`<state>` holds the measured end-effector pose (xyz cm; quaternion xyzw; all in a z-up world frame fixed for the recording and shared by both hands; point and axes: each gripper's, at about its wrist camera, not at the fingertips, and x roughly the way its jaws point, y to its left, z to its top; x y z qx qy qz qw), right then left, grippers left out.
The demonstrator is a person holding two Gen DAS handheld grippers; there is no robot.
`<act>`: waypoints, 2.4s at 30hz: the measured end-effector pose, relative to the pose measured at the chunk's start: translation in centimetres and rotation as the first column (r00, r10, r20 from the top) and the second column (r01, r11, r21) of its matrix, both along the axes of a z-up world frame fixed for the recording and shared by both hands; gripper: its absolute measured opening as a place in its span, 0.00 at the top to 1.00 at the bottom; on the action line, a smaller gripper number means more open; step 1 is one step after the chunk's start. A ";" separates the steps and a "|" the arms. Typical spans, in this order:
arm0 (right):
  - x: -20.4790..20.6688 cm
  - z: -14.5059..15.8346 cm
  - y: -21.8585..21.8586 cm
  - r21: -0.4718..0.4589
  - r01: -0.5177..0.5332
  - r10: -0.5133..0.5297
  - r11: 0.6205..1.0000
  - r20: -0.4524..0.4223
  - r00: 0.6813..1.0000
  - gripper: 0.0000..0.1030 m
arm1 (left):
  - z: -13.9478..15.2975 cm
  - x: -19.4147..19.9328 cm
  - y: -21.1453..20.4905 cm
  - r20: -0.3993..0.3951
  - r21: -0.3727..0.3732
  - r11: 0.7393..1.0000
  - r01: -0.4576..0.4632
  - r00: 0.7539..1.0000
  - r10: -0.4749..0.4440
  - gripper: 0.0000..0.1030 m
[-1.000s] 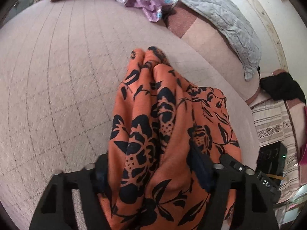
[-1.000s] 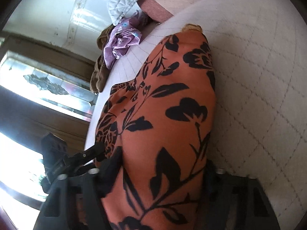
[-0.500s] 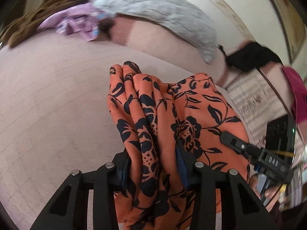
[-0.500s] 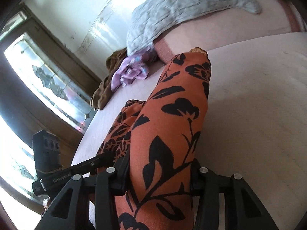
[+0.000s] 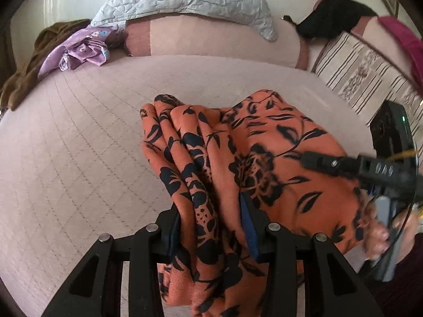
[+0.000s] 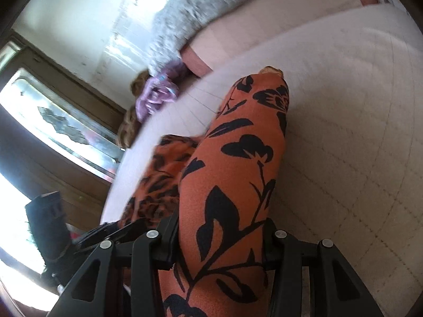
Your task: Fold small clothes
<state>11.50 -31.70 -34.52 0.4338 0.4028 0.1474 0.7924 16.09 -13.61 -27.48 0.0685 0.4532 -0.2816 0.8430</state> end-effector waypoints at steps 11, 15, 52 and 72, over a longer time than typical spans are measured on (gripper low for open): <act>-2.2 3.0 -0.3 -0.213 0.100 -0.121 0.972 -0.086 0.989 0.34 | 1.5 -2.0 2.3 0.093 0.053 0.997 -0.064 0.994 0.059 0.31; -4.5 6.6 0.4 -0.282 0.148 -0.140 0.948 0.049 0.989 0.45 | 1.3 -3.8 3.1 0.141 0.090 0.991 -0.102 0.986 0.088 0.26; -22.3 26.2 5.9 -0.565 0.314 -0.112 0.763 0.364 0.925 0.42 | 21.9 -17.2 7.4 0.540 -0.058 0.930 -0.364 0.772 0.336 0.00; -21.6 26.5 6.2 -0.589 0.314 -0.114 0.745 0.352 0.929 0.41 | 22.7 -17.4 7.8 0.539 -0.060 0.934 -0.352 0.776 0.327 0.00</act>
